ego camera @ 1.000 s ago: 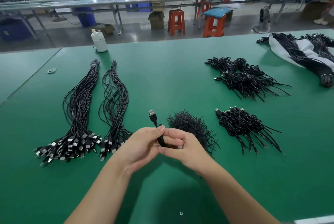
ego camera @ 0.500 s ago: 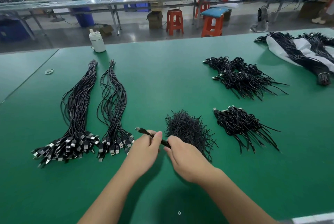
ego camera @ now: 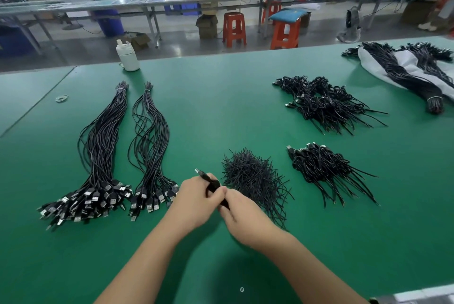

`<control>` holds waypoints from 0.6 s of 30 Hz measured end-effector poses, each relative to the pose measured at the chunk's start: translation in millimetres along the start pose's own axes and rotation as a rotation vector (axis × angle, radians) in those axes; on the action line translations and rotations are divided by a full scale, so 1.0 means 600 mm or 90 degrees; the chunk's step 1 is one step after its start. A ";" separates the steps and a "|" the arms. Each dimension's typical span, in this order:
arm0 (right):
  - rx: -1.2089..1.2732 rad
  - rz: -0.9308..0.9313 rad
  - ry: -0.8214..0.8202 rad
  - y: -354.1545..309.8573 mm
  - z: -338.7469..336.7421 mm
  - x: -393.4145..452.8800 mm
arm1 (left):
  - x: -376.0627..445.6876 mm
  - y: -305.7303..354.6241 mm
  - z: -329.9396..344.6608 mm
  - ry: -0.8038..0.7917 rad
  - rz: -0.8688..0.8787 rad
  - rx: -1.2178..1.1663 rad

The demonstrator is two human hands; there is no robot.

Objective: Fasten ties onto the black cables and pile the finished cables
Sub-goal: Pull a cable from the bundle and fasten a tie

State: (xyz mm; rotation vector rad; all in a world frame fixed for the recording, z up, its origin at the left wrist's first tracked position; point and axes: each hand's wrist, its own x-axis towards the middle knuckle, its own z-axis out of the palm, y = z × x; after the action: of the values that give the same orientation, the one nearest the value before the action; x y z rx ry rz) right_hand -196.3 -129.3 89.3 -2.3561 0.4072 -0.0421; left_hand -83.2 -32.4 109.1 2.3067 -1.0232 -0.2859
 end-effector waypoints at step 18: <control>0.168 0.158 0.185 0.075 -0.042 0.015 | 0.043 0.005 0.074 -0.097 -0.155 -0.457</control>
State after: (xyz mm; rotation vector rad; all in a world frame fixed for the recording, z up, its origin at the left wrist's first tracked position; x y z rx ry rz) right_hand -203.8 -179.4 76.7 -2.0286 0.7825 -0.3054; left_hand -85.9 -72.3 76.4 1.7557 -0.5655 -0.7952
